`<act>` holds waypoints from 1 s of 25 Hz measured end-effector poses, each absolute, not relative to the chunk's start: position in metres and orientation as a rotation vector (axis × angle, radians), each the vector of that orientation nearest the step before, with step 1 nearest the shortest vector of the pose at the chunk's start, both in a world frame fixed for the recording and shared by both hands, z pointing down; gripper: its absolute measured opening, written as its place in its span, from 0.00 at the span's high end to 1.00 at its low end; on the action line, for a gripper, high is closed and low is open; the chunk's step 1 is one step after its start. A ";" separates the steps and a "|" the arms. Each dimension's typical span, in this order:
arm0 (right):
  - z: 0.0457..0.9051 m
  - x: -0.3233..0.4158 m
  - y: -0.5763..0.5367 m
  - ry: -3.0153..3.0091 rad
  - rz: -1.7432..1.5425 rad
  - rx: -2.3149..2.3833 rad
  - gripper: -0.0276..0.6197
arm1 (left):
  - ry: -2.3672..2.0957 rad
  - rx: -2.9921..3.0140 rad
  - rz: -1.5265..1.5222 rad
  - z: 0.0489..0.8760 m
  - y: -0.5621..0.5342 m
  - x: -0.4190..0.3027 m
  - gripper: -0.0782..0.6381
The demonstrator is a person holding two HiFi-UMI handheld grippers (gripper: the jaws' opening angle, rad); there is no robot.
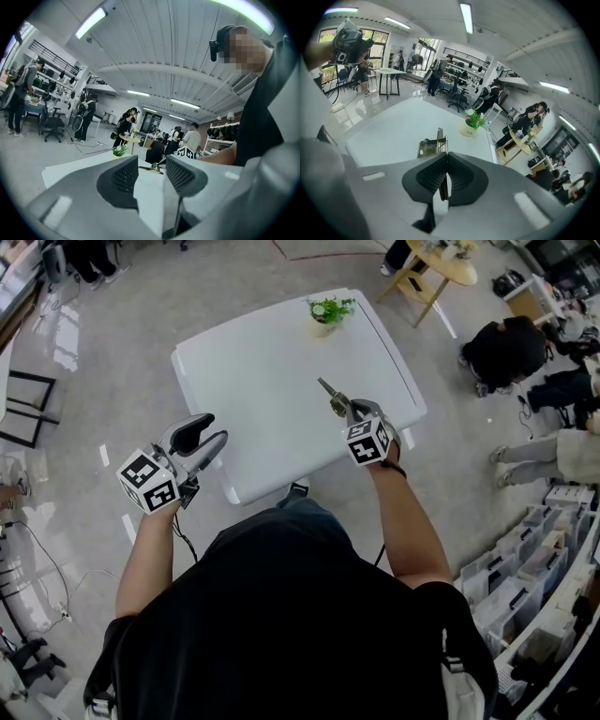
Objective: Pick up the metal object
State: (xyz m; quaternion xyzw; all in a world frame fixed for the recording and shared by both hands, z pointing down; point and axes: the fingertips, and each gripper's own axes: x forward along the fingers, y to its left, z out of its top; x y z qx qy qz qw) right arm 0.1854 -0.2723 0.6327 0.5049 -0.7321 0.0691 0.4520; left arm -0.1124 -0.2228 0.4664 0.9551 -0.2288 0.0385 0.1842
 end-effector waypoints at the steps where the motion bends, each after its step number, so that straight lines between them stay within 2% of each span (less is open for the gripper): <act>1: 0.628 0.184 -0.269 -1.811 0.167 1.260 0.92 | -0.640 2.697 0.109 0.465 -0.220 -0.114 0.63; 25: 0.540 0.151 -0.187 -1.901 0.177 1.488 0.92 | -0.513 2.792 0.081 0.437 -0.166 -0.128 0.63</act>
